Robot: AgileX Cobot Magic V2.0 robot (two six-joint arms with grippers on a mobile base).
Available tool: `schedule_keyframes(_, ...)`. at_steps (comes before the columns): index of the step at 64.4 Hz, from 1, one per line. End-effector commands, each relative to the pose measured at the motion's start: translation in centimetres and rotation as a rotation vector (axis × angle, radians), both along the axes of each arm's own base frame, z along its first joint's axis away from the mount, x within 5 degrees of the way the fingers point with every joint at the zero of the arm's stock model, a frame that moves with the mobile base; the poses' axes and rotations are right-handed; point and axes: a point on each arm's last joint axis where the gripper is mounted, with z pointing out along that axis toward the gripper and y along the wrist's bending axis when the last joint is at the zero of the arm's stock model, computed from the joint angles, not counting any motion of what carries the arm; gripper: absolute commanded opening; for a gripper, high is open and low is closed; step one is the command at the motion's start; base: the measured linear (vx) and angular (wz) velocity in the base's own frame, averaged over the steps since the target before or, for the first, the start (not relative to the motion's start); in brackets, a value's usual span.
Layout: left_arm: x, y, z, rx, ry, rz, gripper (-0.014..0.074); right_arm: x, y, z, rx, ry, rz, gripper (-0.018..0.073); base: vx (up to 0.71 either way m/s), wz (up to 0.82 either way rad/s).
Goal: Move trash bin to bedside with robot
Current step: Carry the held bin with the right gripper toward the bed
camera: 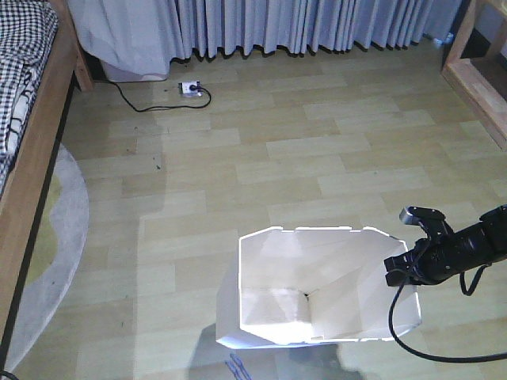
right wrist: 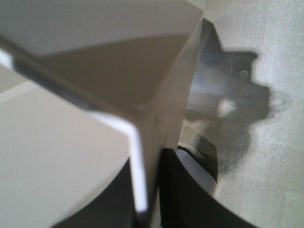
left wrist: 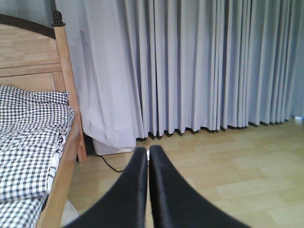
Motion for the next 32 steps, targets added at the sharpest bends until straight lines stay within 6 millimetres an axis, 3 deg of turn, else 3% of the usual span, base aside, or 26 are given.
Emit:
schedule_keyframes(1, -0.08, -0.06, 0.37, -0.023, -0.078, -0.009, -0.0006, 0.88, 1.19, 3.2, 0.192, -0.049, 0.001, -0.0005, 0.32, 0.03)
schedule_keyframes(32, -0.08, -0.06, 0.37, -0.023, -0.078, -0.009, -0.0006, 0.88, 1.19, 3.2, 0.192, -0.049, 0.001, -0.0005, 0.26, 0.08)
